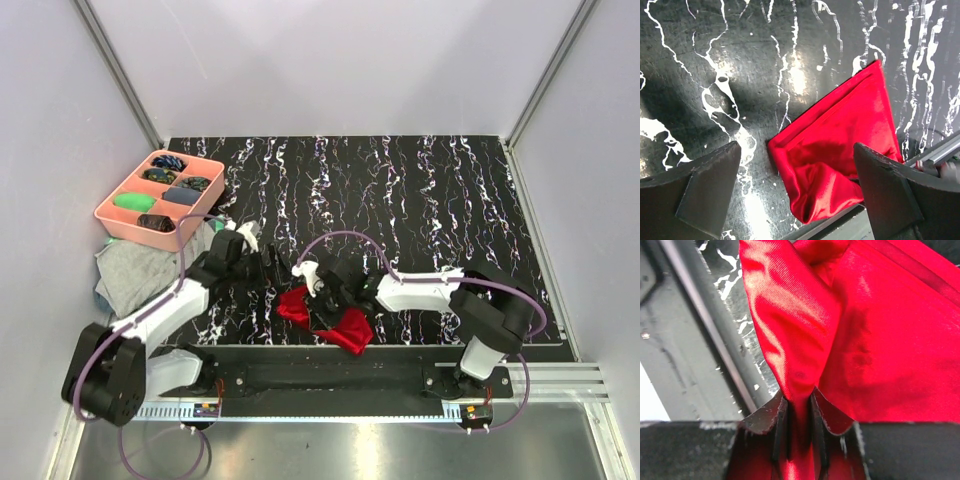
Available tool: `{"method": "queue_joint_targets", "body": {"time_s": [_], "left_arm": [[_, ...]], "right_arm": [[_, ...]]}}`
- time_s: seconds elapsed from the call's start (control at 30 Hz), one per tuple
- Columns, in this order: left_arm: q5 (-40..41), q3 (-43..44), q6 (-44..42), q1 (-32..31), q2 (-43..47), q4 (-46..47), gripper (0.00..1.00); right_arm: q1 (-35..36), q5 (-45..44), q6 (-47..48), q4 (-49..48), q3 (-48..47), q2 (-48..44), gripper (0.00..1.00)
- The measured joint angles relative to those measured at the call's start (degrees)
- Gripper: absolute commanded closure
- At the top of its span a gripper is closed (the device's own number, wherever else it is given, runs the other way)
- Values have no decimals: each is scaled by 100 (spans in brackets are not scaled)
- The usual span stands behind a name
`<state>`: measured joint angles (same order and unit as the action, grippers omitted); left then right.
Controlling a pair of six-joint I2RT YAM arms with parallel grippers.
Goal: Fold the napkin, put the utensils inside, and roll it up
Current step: Roll the napkin with the utensil
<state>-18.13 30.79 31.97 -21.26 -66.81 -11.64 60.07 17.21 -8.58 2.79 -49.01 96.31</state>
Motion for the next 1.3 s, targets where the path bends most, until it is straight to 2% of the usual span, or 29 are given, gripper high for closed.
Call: {"method": "queue_joint_targets", "body": {"time_s": [0.23,0.5,0.73,1.07,1.23,1.3], "left_arm": [[-173,-623,11,-2,754,522,9],[-409,-1043,72,-181,848,1012,14],[-457,-1259,103,-306,986,1384,29],[-629,-1517,144,-479,907,2085,44],[-723,-1543,205,-542,560,2367,58],[-734,-1543,214,-555,420,2411,67]], "right_arm": [[-629,1381,-240,-131,-2,306,76],[-1119,2538,-396,-396,-50,831,78],[-1453,3342,-549,-577,-140,1255,79],[-1788,3998,-673,-645,-275,1679,79],[-1836,4113,-682,-645,-319,1766,77],[-1847,4153,-691,-645,-332,1790,73]]}}
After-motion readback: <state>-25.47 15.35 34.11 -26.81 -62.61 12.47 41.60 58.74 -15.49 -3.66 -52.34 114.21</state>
